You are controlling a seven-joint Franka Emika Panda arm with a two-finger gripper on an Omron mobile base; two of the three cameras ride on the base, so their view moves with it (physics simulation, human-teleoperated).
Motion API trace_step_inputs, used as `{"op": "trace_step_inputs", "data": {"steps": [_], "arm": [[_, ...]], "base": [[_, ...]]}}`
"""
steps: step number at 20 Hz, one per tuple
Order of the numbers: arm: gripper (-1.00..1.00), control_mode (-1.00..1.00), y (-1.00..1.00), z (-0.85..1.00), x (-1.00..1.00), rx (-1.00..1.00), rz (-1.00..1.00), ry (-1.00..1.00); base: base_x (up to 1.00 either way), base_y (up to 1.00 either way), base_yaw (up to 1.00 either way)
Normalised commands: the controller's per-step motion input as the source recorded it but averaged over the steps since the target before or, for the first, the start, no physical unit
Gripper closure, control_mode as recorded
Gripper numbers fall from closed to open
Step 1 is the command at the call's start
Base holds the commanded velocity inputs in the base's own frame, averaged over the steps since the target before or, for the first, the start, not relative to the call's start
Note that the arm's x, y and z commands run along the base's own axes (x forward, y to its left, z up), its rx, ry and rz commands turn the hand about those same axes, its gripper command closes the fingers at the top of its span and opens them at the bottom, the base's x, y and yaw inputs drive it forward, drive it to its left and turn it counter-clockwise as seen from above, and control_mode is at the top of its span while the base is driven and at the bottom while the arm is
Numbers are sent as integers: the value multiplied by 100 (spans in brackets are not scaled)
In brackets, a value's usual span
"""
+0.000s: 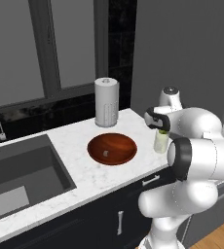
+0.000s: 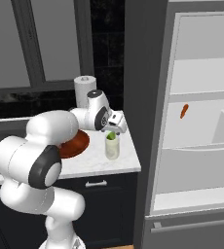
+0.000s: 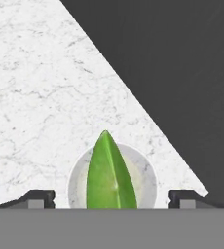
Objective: Grab a lemon wedge from the fridge and one ice cube from the ice bowl, and put them in the glass of lemonade.
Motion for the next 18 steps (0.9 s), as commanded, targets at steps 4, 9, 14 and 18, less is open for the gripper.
{"op": "trace_step_inputs", "data": {"steps": [4, 9, 14, 18], "arm": [[-100, -100, -3, 6, 0, 2, 1, 0], [-100, -100, -2, 23, -9, 7, 2, -1], [-100, -100, 26, 32, -32, 5, 6, -9], [-100, -100, 33, 40, -38, 7, 4, -5]], "base": [[0, 0, 0], [0, 0, 0], [0, 0, 0], [0, 0, 0]]}}
